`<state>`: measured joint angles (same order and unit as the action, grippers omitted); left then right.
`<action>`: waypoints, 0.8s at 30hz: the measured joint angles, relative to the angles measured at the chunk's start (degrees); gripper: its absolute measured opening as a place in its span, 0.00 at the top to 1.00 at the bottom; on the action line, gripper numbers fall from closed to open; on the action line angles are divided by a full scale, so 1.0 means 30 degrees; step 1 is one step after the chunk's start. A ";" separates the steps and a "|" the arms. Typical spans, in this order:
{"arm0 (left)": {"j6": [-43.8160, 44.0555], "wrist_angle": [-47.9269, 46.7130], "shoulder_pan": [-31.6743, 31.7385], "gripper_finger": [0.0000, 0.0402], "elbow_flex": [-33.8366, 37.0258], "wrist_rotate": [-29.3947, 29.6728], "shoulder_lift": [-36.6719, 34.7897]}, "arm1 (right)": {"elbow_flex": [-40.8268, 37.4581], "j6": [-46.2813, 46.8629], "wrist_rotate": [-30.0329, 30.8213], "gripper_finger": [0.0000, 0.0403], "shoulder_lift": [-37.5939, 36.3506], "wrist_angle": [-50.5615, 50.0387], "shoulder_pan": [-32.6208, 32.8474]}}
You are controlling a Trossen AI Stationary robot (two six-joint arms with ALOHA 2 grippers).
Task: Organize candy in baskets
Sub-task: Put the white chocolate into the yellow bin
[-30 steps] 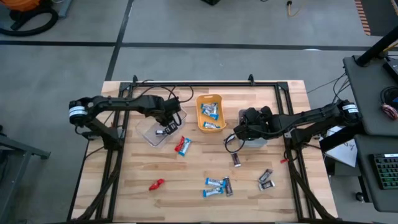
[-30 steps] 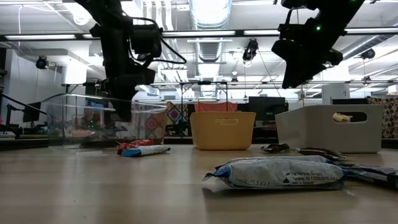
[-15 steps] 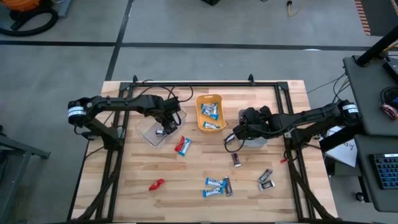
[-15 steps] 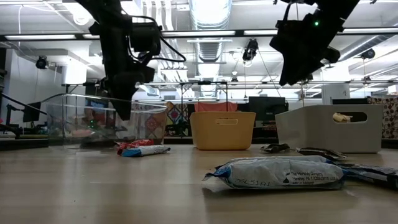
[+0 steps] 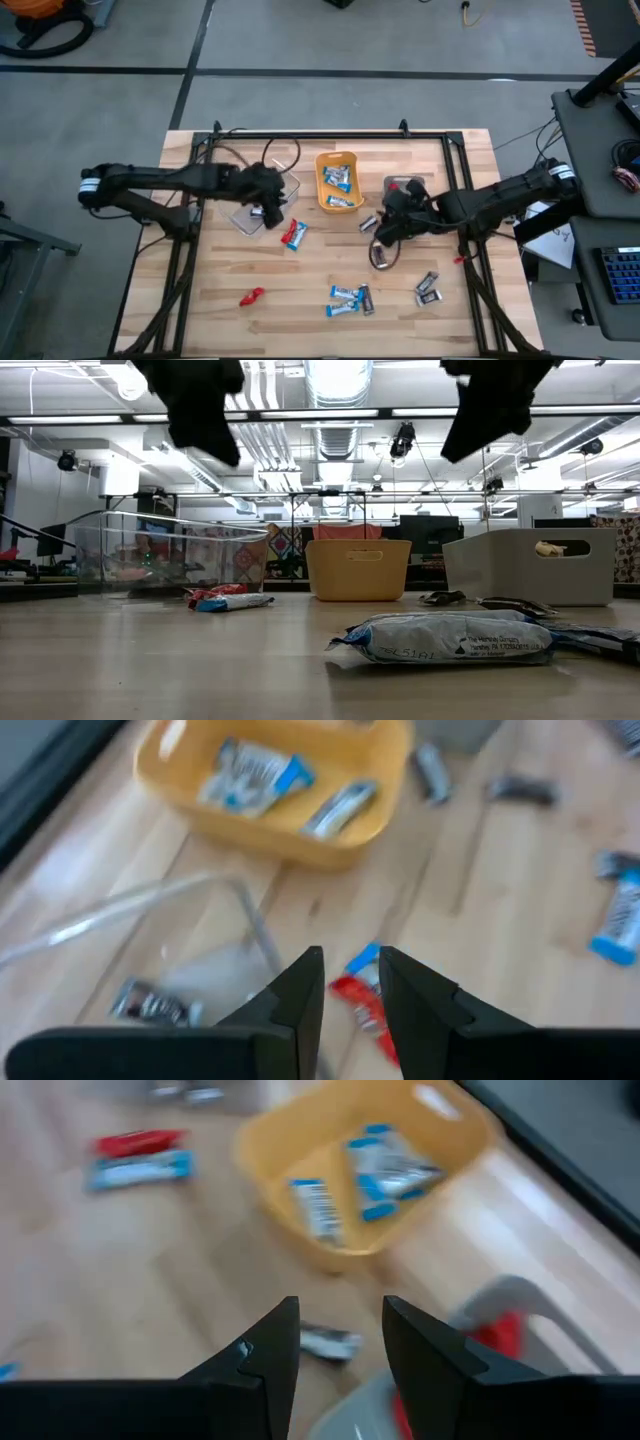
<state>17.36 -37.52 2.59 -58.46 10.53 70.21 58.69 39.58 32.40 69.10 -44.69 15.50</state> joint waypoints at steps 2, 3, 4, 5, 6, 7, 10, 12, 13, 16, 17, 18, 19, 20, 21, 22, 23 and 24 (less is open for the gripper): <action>0.0130 0.0446 -0.1250 0.79 0.0000 0.1155 -0.0535 | 0.0089 -0.0423 -0.0655 0.67 0.0000 0.0808 0.0673; 0.0254 0.0657 -0.1896 0.79 0.0000 0.1709 -0.0748 | 0.0096 -0.0601 -0.0948 0.67 0.0000 0.1301 0.0993; 0.0404 0.0770 -0.2532 0.79 0.0000 0.2291 -0.0919 | 0.0092 -0.0791 -0.1195 0.68 0.0000 0.1838 0.1347; 0.0618 0.0954 -0.3167 0.79 0.0007 0.2842 -0.1022 | 0.0074 -0.1011 -0.1452 0.68 0.0000 0.2480 0.1650; 0.0810 0.1247 -0.3813 0.79 0.0007 0.3387 -0.1111 | 0.0067 -0.1077 -0.1667 0.68 0.0073 0.3074 0.1958; 0.1013 0.1492 -0.4447 0.79 0.0007 0.3910 -0.1149 | 0.0068 -0.1177 -0.1876 0.68 0.0153 0.3633 0.2238; 0.1118 0.2428 -0.6225 0.79 0.0007 0.5133 -0.1000 | 0.0067 -0.1602 -0.2296 0.68 0.0616 0.5082 0.3001; 0.1117 0.2917 -0.7306 0.79 0.0016 0.5914 -0.0707 | 0.0067 -0.2094 -0.2462 0.68 0.1104 0.5895 0.3436; 0.1118 0.3263 -0.7811 0.79 0.0022 0.6386 -0.0523 | 0.0067 -0.2356 -0.2462 0.68 0.1381 0.6195 0.3652; 0.1184 0.3942 -0.9259 0.79 0.0029 0.7900 0.0136 | 0.0059 -0.3501 -0.2469 0.68 0.2486 0.6924 0.4216; 0.1202 0.4176 -0.9645 0.79 0.0029 0.8378 0.0378 | 0.0059 -0.3736 -0.2472 0.68 0.2866 0.6976 0.4405; 0.1231 0.4358 -1.0010 0.79 0.0029 0.8790 0.0616 | 0.0052 -0.4023 -0.2474 0.68 0.3267 0.7039 0.4593; 0.1360 0.4372 -1.0347 0.79 0.0029 0.9079 0.0827 | 0.0052 -0.4106 -0.2477 0.68 0.3677 0.7245 0.4736; 0.1526 0.4359 -1.0615 0.79 0.0030 0.9284 0.1047 | 0.0052 -0.4186 -0.2476 0.68 0.4063 0.7482 0.4890; 0.1712 0.4470 -1.0809 0.79 0.0029 0.9383 0.1260 | 0.0052 -0.4210 -0.2480 0.67 0.4409 0.7618 0.5066; 0.1892 0.4560 -1.0975 0.79 0.0029 0.9428 0.1432 | 0.0052 -0.4213 -0.2484 0.67 0.4772 0.7764 0.5230; 0.2082 0.4548 -1.1132 0.79 0.0029 0.9499 0.1603 | 0.0052 -0.4213 -0.2476 0.67 0.5142 0.8025 0.5362; 0.2207 0.4600 -1.1240 0.79 0.0029 0.9543 0.1789 | 0.0052 -0.4225 -0.2478 0.66 0.5464 0.8281 0.5558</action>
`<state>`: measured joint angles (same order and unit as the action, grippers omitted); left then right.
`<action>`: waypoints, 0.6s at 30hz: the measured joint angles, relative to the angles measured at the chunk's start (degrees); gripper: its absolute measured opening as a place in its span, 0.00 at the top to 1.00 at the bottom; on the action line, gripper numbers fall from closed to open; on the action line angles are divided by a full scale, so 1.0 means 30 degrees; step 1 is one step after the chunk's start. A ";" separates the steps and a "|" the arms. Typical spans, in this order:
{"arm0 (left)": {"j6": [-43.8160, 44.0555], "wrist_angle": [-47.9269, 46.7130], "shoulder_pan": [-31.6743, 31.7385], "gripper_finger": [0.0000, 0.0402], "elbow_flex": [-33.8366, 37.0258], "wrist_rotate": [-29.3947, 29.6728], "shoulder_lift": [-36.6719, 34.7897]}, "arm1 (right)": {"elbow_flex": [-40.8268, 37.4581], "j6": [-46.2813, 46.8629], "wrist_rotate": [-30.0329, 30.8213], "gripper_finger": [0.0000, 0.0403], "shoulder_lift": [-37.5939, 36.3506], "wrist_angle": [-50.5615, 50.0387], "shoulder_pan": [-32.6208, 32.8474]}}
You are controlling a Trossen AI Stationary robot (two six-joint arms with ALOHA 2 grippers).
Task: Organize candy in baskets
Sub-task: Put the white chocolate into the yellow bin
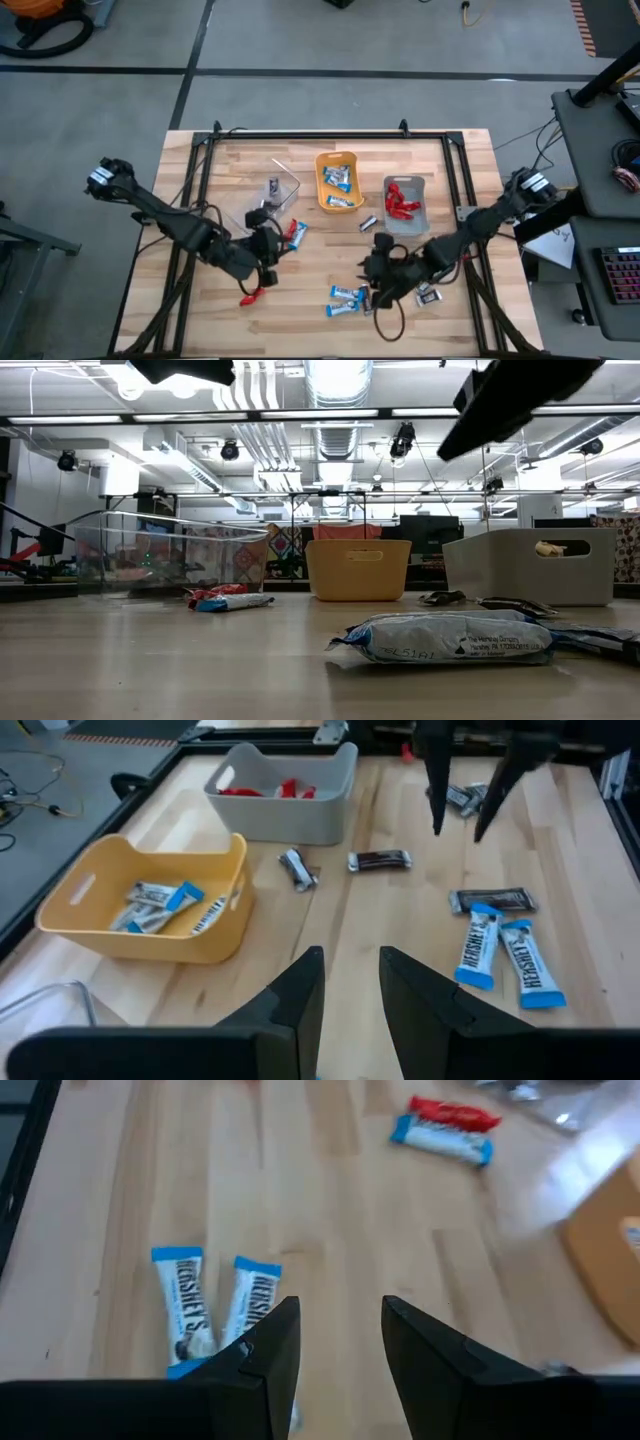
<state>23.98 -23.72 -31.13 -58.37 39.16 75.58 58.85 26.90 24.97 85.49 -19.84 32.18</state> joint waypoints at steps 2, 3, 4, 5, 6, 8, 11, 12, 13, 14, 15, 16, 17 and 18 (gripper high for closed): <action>0.0165 0.0241 -0.0119 0.79 0.0000 -0.0003 0.0381 | -0.0007 -0.0021 0.0006 0.66 0.0560 0.0123 0.0397; 0.0190 0.0263 -0.0183 0.79 0.0000 -0.0005 0.0515 | -0.0007 -0.0023 0.0007 0.65 0.0845 0.0390 0.0585; 0.0200 0.0309 -0.0218 0.79 0.0000 -0.0006 0.0655 | -0.0007 0.0004 0.0001 0.64 0.1107 0.0675 0.0782; 0.0200 0.0447 -0.0236 0.79 0.0007 -0.0001 0.0796 | -0.0007 0.0004 0.0003 0.63 0.1380 0.0817 0.0979; 0.0199 0.0588 -0.0236 0.79 0.0001 -0.0001 0.0915 | -0.0007 0.0024 -0.0003 0.62 0.1630 0.1006 0.1137; 0.0200 0.0583 -0.0236 0.79 0.0007 -0.0001 0.1126 | 0.0019 0.0231 -0.0038 0.59 0.2205 0.1673 0.1337; 0.0202 0.0778 -0.0250 0.79 0.0007 0.0152 0.1306 | 0.0497 0.0507 0.0033 0.53 0.3174 0.1596 0.1443; 0.0218 0.0798 -0.0251 0.79 0.0007 0.0159 0.1332 | 0.0720 0.0459 0.0058 0.51 0.3545 0.1711 0.1446; 0.0255 0.0878 -0.0258 0.79 0.0007 0.0159 0.1363 | 0.0907 0.0259 0.0068 0.49 0.3910 0.1695 0.1446; 0.0266 0.0946 -0.0259 0.79 0.0007 0.0159 0.1390 | 0.1140 0.0059 0.0096 0.47 0.4314 0.1578 0.1446; 0.0273 0.0990 -0.0288 0.79 0.0007 0.0159 0.1390 | 0.1399 -0.0208 0.0104 0.46 0.4695 0.1587 0.1446; 0.0266 0.1044 -0.0322 0.79 0.0007 0.0159 0.1397 | 0.1648 -0.0386 0.0107 0.45 0.5070 0.1640 0.1446; 0.0266 0.1173 -0.0323 0.79 0.0007 0.0158 0.1403 | 0.1874 -0.0532 0.0111 0.44 0.5419 0.1582 0.1446; 0.0274 0.1276 -0.0323 0.79 0.0007 0.0159 0.1404 | 0.2094 -0.0605 0.0135 0.44 0.5723 0.1513 0.1437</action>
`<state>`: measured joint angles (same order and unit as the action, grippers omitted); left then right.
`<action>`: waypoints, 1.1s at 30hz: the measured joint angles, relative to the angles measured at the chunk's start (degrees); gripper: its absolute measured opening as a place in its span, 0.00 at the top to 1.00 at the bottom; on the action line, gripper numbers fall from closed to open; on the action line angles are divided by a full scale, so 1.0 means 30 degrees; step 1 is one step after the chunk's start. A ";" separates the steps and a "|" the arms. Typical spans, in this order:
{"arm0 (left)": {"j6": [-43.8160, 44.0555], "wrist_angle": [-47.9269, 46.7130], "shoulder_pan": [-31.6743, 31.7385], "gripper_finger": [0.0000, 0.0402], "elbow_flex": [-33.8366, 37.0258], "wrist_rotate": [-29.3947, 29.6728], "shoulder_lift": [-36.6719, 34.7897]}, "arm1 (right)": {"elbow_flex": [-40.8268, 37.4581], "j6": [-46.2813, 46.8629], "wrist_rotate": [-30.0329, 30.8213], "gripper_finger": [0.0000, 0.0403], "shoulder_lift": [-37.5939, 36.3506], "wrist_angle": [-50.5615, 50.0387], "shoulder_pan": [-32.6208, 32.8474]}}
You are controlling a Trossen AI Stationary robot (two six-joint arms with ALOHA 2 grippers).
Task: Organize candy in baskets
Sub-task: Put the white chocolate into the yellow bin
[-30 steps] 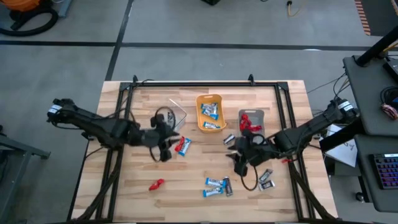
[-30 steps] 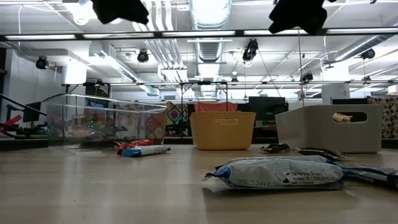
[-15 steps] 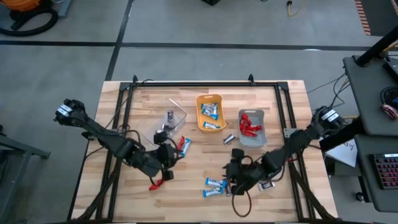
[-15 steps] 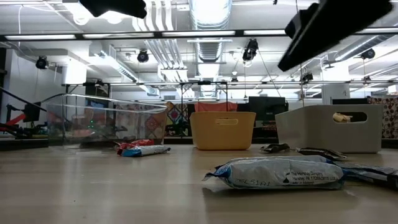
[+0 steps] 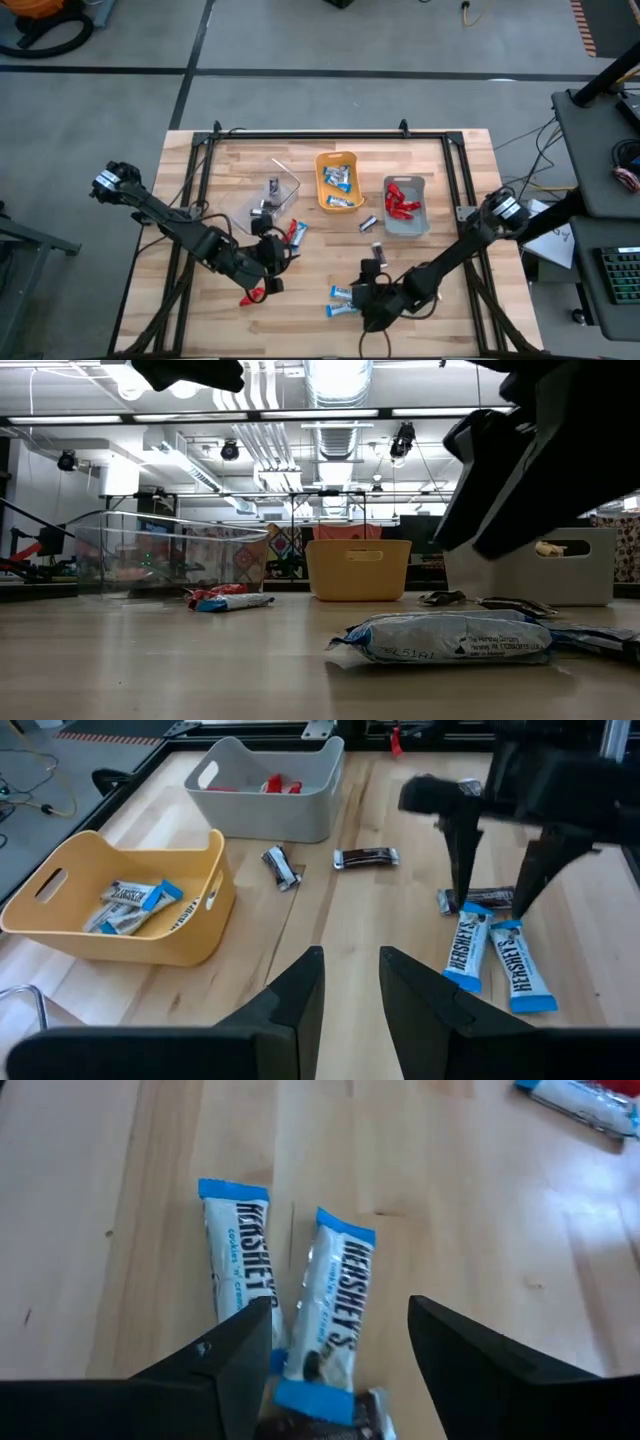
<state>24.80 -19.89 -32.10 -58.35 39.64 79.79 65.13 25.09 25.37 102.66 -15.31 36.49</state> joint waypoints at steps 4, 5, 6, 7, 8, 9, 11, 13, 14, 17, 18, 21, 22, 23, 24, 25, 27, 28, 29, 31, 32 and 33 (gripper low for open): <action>-0.0001 -0.0039 -0.0044 0.79 0.0000 0.0000 0.0000 | 0.0474 0.0021 0.0006 0.44 0.0704 0.0085 -0.0111; -0.0001 -0.0039 -0.0058 0.79 0.0000 0.0000 0.0005 | 0.0493 0.0215 0.0013 0.45 0.0783 0.0085 -0.0156; -0.0001 -0.0030 -0.0058 0.79 0.0000 0.0000 0.0009 | 0.0466 0.0312 0.0013 0.45 0.0826 0.0065 -0.0220; -0.0001 -0.0024 -0.0058 0.79 0.0000 0.0000 0.0022 | 0.0410 0.0425 0.0013 0.45 0.0828 0.0059 -0.0304; -0.0001 -0.0018 -0.0058 0.79 0.0000 0.0000 0.0022 | 0.0325 0.0552 0.0021 0.45 0.0828 0.0076 -0.0362; -0.0001 0.0014 -0.0058 0.79 0.0000 0.0000 0.0022 | 0.0255 0.0676 0.0022 0.45 0.0823 0.0074 -0.0426; -0.0001 0.0101 -0.0087 0.79 0.0000 0.0000 0.0022 | 0.0070 0.0772 0.0023 0.45 0.0828 0.0179 -0.0536; -0.0001 0.0099 -0.0109 0.79 0.0000 0.0000 0.0022 | -0.0128 0.0781 0.0020 0.46 0.0828 0.0497 -0.0559; -0.0001 0.0098 -0.0124 0.79 0.0000 0.0001 0.0022 | -0.0272 0.0784 -0.0006 0.46 0.0825 0.0849 -0.0552; -0.0005 0.0092 -0.0124 0.79 0.0000 0.0000 0.0022 | -0.0765 0.1169 -0.0171 0.46 0.0820 0.1782 -0.0538; -0.0008 0.0092 -0.0124 0.79 0.0000 0.0001 0.0022 | -0.0893 0.1335 -0.0219 0.46 0.0820 0.1934 -0.0538; -0.0067 0.0085 -0.0124 0.79 0.0000 0.0007 0.0022 | -0.1253 0.1765 -0.0482 0.46 0.0945 0.2480 -0.0545; -0.0074 0.0085 -0.0124 0.79 0.0000 0.0007 0.0022 | -0.1281 0.1842 -0.0478 0.46 0.1090 0.2502 -0.0545; -0.0074 0.0085 -0.0126 0.79 0.0000 0.0007 0.0022 | -0.1307 0.1890 -0.0499 0.46 0.1266 0.2488 -0.0550; -0.0074 0.0085 -0.0127 0.79 0.0000 0.0007 0.0022 | -0.1315 0.1968 -0.0522 0.46 0.1457 0.2457 -0.0552; -0.0077 0.0086 -0.0126 0.79 0.0000 0.0015 0.0022 | -0.1321 0.2100 -0.0527 0.46 0.1579 0.2521 -0.0552; -0.0081 0.0086 -0.0124 0.79 0.0000 0.0015 0.0022 | -0.1307 0.2147 -0.0516 0.46 0.1776 0.2645 -0.0552; -0.0081 0.0099 -0.0124 0.79 0.0000 0.0022 0.0029 | -0.1301 0.2147 -0.0461 0.46 0.1822 0.2680 -0.0552; -0.0081 0.0089 -0.0127 0.79 0.0000 0.0052 0.0029 | -0.1301 0.2171 -0.0466 0.46 0.1871 0.2697 -0.0558; -0.0081 0.0121 -0.0131 0.79 0.0000 0.0117 0.0029 | -0.1300 0.2208 -0.0541 0.49 0.1891 0.2716 -0.0610; -0.0081 0.0121 -0.0124 0.79 0.0000 0.0123 0.0029 | -0.1292 0.2207 -0.0618 0.51 0.1891 0.2721 -0.0630; -0.0081 0.0134 -0.0124 0.79 0.0000 0.0124 0.0029 | -0.1292 0.2203 -0.0651 0.54 0.1891 0.2714 -0.0661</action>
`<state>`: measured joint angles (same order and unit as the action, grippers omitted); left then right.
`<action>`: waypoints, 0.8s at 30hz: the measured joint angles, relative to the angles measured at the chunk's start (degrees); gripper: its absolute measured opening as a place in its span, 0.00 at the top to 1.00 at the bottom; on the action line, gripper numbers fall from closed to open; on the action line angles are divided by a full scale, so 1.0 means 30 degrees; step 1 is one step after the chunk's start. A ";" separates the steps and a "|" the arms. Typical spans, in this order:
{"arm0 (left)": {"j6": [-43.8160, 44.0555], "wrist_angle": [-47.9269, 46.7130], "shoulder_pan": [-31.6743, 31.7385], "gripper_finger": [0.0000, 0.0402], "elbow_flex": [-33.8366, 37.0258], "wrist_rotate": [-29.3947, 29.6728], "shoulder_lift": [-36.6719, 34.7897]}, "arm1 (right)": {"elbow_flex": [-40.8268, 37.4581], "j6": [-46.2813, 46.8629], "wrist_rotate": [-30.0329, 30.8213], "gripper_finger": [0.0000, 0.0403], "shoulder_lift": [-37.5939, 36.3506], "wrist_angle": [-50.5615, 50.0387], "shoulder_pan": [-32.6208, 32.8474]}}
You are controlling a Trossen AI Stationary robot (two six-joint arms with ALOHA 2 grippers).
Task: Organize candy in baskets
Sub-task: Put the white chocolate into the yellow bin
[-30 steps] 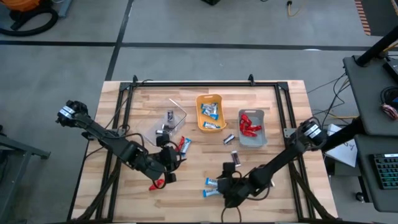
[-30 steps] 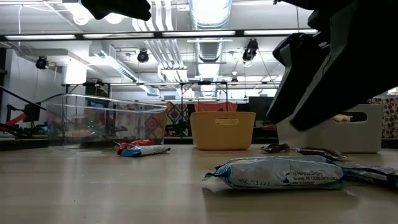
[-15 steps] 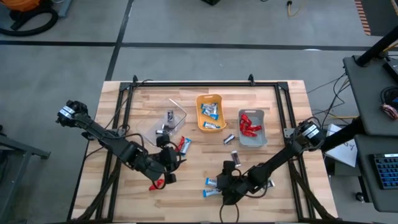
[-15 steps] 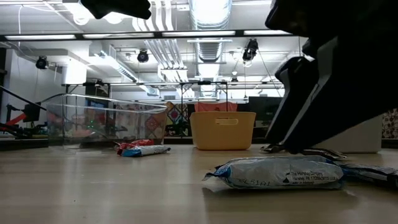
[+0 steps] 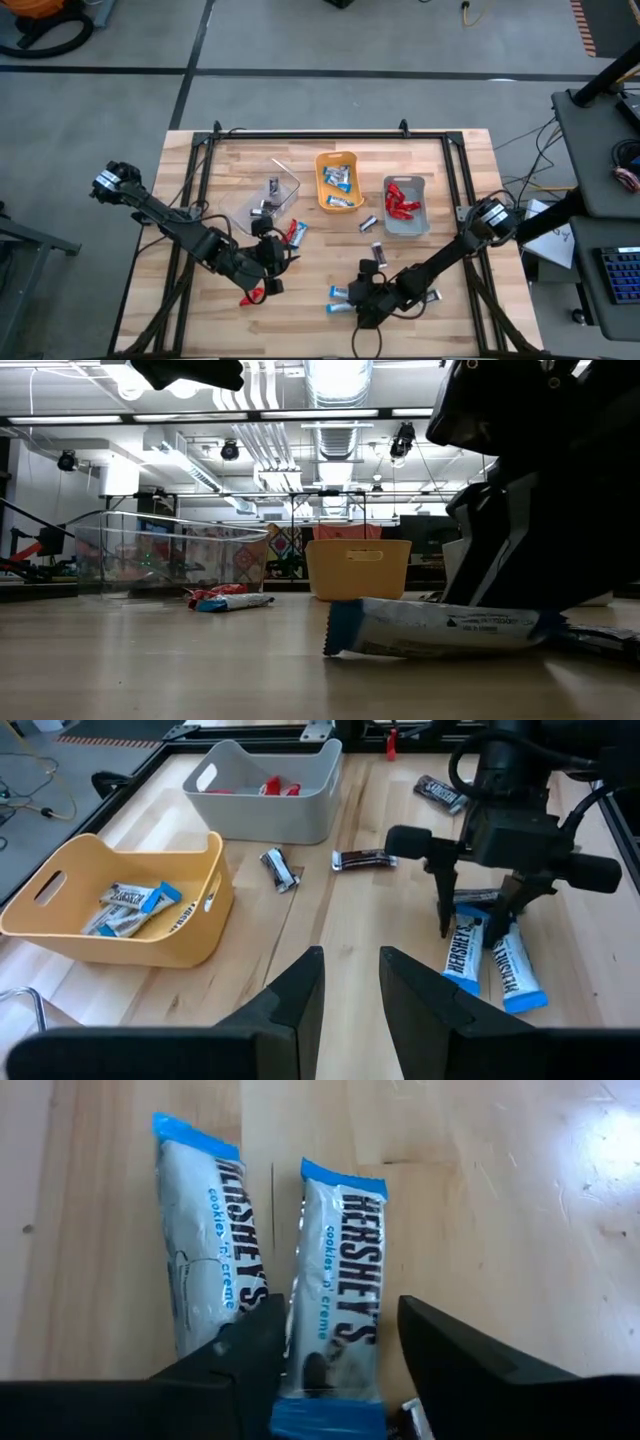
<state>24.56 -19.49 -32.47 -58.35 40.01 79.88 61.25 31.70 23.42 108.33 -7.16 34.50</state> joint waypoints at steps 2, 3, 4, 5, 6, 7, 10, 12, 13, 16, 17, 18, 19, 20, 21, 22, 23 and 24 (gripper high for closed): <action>0.0000 0.0002 0.0000 0.79 0.0000 0.0000 0.0000 | 0.0000 -0.0072 -0.0043 0.62 0.0007 -0.0057 -0.0007; 0.0000 0.0002 0.0000 0.79 0.0000 0.0000 0.0000 | 0.0000 -0.0138 -0.0055 0.66 0.0013 -0.0063 -0.0015; 0.0000 0.0006 0.0000 0.79 0.0000 0.0000 0.0000 | 0.0000 -0.0192 -0.0090 0.70 0.0015 -0.0076 -0.0032; -0.0006 0.0009 0.0000 0.79 0.0000 0.0000 0.0000 | 0.0000 -0.0270 -0.0139 0.73 0.0015 -0.0097 -0.0060; -0.0004 0.0009 0.0000 0.79 0.0000 0.0000 0.0000 | 0.0003 -0.0421 -0.0099 0.77 0.0015 -0.0094 -0.0083; -0.0007 0.0009 0.0000 0.79 0.0000 0.0003 0.0000 | 0.0021 -0.0510 -0.0086 0.80 0.0003 -0.0075 -0.0098; -0.0007 0.0016 0.0000 0.79 0.0000 0.0007 0.0000 | 0.0092 -0.0781 -0.0014 0.86 0.0000 -0.0089 -0.0165; -0.0007 0.0024 -0.0003 0.79 0.0000 0.0014 0.0000 | 0.0128 -0.0925 -0.0044 0.87 -0.0029 -0.0144 -0.0215; -0.0007 0.0024 0.0000 0.79 0.0000 0.0015 0.0000 | 0.0138 -0.1015 -0.0097 0.87 -0.0076 -0.0153 -0.0249; -0.0007 0.0023 0.0000 0.79 0.0000 0.0015 0.0000 | 0.0128 -0.1461 -0.0317 0.88 -0.0347 -0.0355 -0.0380; -0.0007 0.0031 0.0000 0.79 0.0000 0.0015 0.0000 | 0.0114 -0.1550 -0.0373 0.88 -0.0499 -0.0450 -0.0443; -0.0007 0.0024 -0.0005 0.79 0.0000 0.0015 0.0000 | 0.0084 -0.1662 -0.0445 0.88 -0.0643 -0.0616 -0.0511; -0.0007 0.0031 -0.0004 0.79 0.0000 0.0015 0.0000 | 0.0073 -0.1858 -0.0513 0.88 -0.0790 -0.0677 -0.0598; -0.0007 0.0031 -0.0001 0.79 0.0000 0.0015 0.0000 | 0.0063 -0.1966 -0.0557 0.88 -0.0998 -0.0781 -0.0666; -0.0007 0.0029 0.0000 0.79 0.0000 0.0015 0.0000 | 0.0051 -0.2108 -0.0582 0.88 -0.1193 -0.0896 -0.0767; -0.0007 0.0031 -0.0006 0.79 0.0000 0.0015 0.0000 | 0.0051 -0.2277 -0.0577 0.88 -0.1403 -0.0912 -0.0857; -0.0007 0.0029 -0.0003 0.79 0.0000 0.0015 0.0000 | 0.0051 -0.2430 -0.0575 0.88 -0.1687 -0.0895 -0.0958; -0.0007 0.0022 0.0000 0.79 0.0000 0.0015 0.0000 | 0.0051 -0.2642 -0.0533 0.88 -0.1948 -0.0917 -0.1050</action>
<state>24.53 -19.42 -32.47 -58.35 40.05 79.88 61.41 23.77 21.82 102.49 -9.91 31.35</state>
